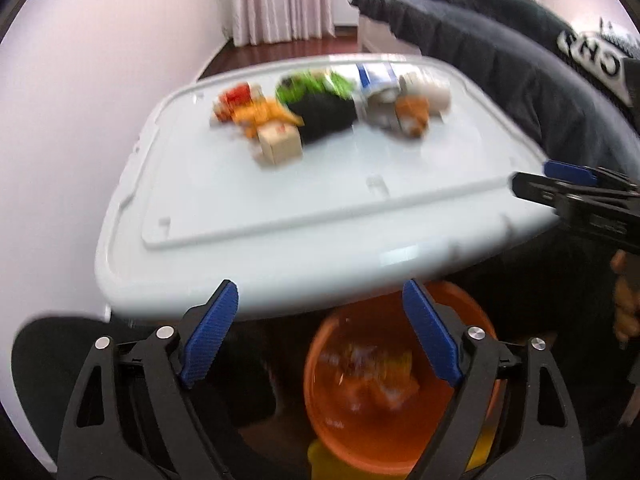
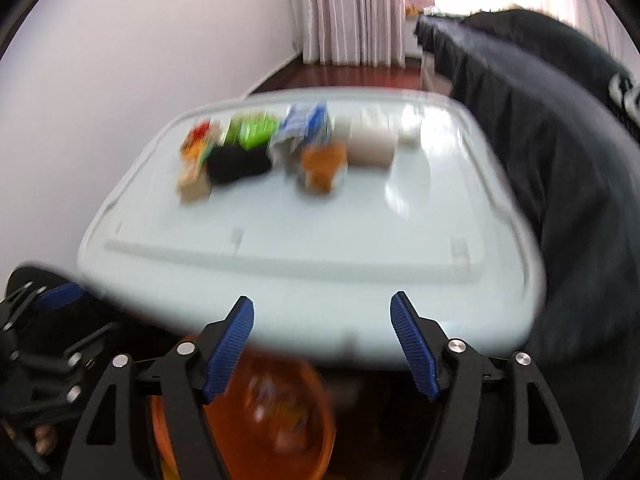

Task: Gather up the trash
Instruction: 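Grasp the orange sock with the right tool while the left tool returns to the table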

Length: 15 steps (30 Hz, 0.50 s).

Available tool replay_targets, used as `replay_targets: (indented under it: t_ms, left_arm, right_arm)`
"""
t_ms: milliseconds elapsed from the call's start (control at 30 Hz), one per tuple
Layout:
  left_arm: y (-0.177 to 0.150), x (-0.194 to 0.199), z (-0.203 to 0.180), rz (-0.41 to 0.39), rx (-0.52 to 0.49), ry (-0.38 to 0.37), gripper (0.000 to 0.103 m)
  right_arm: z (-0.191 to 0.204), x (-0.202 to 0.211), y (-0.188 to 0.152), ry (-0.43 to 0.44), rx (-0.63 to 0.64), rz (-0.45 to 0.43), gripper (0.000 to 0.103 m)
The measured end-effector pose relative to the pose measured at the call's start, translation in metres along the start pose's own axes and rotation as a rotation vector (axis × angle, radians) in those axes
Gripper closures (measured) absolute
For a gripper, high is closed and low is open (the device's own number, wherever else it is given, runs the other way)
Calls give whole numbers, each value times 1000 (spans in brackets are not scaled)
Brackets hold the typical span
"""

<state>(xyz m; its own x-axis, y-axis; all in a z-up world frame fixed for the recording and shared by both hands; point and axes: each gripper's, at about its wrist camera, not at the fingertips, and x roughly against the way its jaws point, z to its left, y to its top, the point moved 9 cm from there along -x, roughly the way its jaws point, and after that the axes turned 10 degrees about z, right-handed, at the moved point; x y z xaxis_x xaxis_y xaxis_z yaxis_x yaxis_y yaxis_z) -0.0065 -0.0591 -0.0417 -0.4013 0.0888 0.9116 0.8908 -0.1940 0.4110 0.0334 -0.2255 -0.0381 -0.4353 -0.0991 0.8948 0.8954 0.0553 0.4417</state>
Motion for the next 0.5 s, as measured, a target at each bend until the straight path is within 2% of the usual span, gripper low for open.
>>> replay_targets:
  t_ms: [67,100,167,300,433,500]
  left_arm:
    - [15,-7,6,-16,30,-6,19]
    - [25,-12,10,-21,48,-3,19]
    - [37,-26,16,-9,85,2,19]
    - [35,-47,27,51,164,-52,19]
    - [29,-62,36,84,211,-71,19]
    - [27,-66,41,90,229,-69,19]
  right_arm:
    - [1,-16,31,-35,16,-43,30]
    - [-1,-30,46,-69,14,-42,30]
    - [-3,-50,62,-67,-15,-13,30]
    - [-2,-88,87,-53,-85,35,31]
    - [0,-116,101,-96,-54,49,31]
    - [0,-127,101,-102,-41,70,40]
